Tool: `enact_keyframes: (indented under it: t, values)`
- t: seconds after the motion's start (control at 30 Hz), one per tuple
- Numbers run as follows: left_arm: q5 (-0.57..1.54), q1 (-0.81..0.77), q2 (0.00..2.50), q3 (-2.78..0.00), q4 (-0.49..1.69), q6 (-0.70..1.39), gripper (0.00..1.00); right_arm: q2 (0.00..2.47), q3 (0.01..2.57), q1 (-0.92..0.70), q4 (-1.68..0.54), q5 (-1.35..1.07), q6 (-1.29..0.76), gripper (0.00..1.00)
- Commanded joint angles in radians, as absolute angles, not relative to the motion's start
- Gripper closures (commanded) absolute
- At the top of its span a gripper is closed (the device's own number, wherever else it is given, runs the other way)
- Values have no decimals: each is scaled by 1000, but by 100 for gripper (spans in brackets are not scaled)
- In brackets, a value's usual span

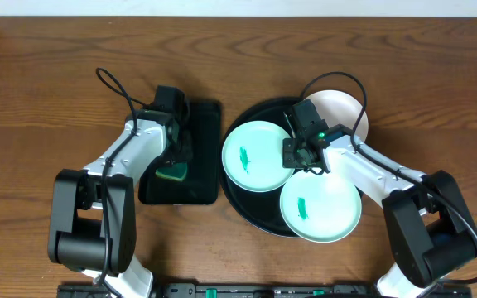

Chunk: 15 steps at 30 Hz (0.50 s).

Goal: Clean dirty plates on tray and stack at the side
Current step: 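Lift the green sponge slightly with the left gripper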

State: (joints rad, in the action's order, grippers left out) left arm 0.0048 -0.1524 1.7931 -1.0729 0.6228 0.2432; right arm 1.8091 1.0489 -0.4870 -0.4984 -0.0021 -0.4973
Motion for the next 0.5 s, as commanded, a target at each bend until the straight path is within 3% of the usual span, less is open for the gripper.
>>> enact_keyframes:
  t: [0.0,0.13,0.4,0.47]
  values:
    - [11,-152,1794,-1050,626,249,60,1818,1043,-498,-491,-15,-501,99]
    - [12,-152,1794,-1049,626,249,64,1818,1043,-498,-491,-15,-501,99]
    - [12,-152,1794,-1049,622,249,92,1818,1043,-498,-490,-15,-501,99]
    - [11,-152,1794,-1049,622,249,92,1818,1043,-498,-490,-15,-501,99]
